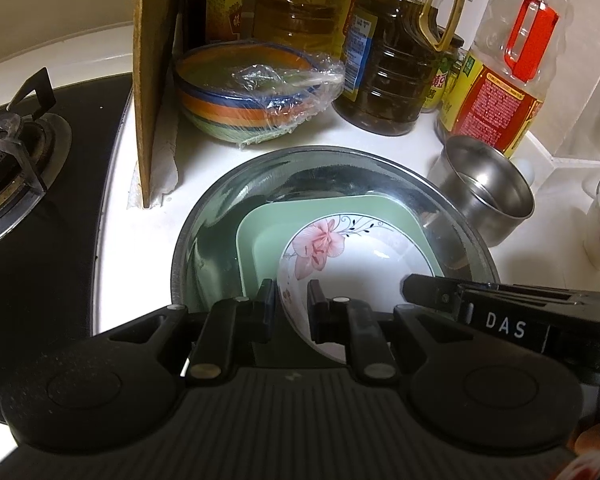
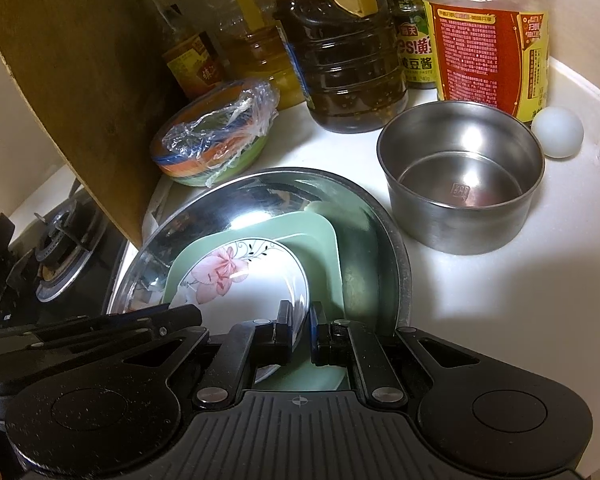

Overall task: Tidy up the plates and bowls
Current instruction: 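Open the right gripper to release the saucer on the green plate, then move the right tool to the cream bowl stack beside the sink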

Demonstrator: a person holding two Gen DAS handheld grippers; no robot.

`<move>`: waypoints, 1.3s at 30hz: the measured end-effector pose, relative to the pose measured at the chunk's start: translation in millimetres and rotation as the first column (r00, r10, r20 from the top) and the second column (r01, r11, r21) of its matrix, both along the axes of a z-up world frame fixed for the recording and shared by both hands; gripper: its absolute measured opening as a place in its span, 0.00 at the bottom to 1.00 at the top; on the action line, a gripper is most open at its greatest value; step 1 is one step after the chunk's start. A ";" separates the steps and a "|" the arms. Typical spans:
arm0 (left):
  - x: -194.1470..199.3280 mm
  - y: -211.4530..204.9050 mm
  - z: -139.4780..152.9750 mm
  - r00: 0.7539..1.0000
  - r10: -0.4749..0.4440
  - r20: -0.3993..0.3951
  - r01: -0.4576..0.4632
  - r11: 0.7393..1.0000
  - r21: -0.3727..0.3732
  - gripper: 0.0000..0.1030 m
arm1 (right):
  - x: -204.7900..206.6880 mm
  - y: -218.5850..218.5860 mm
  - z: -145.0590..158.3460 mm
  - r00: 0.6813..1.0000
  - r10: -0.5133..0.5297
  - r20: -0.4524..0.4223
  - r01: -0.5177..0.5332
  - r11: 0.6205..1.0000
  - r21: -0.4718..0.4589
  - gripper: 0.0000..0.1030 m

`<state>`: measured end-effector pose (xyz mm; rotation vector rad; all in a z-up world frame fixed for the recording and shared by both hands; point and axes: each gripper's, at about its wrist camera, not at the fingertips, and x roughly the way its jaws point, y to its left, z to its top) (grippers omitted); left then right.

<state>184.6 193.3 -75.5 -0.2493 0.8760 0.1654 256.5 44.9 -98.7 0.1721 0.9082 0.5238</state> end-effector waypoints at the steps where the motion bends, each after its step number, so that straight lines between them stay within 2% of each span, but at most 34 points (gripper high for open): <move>1: -1.1 0.1 1.1 1.000 0.000 0.004 0.000 1.000 0.000 0.14 | -0.4 -0.1 0.2 1.000 0.002 0.000 -0.002 1.000 0.000 0.08; 5: -6.5 -0.5 7.7 1.000 0.003 0.022 -0.003 1.000 0.004 0.14 | -3.6 -2.2 3.1 1.000 0.000 0.007 -0.001 1.000 0.020 0.10; 7: -10.6 -1.5 12.2 0.999 0.003 0.033 -0.003 1.000 0.011 0.14 | -6.7 -4.0 6.4 1.000 -0.003 0.023 0.003 1.000 0.029 0.19; 9: -15.7 -2.6 17.1 0.999 0.001 0.045 -0.002 1.000 0.014 0.15 | -10.5 -7.1 11.0 0.999 0.001 0.045 -0.003 0.999 0.051 0.40; 12: -24.2 -4.8 23.4 0.999 -0.003 0.052 0.002 1.000 0.015 0.21 | -18.9 -12.2 20.3 0.998 -0.001 0.068 -0.005 0.996 0.088 0.45; 17: -43.9 -11.8 33.2 0.998 -0.007 0.063 0.006 1.000 0.021 0.25 | -36.9 -27.4 31.4 0.997 -0.004 0.075 -0.005 0.993 0.120 0.55; 24: -76.0 -28.1 41.2 0.999 -0.022 0.050 0.021 1.000 0.023 0.28 | -70.7 -63.1 36.8 0.999 -0.021 0.048 0.014 0.989 0.147 0.61; 39: -123.0 -105.1 49.1 0.991 -0.133 0.029 0.133 0.991 0.015 0.30 | -148.4 -141.3 41.1 0.995 -0.100 0.006 0.099 0.992 0.080 0.62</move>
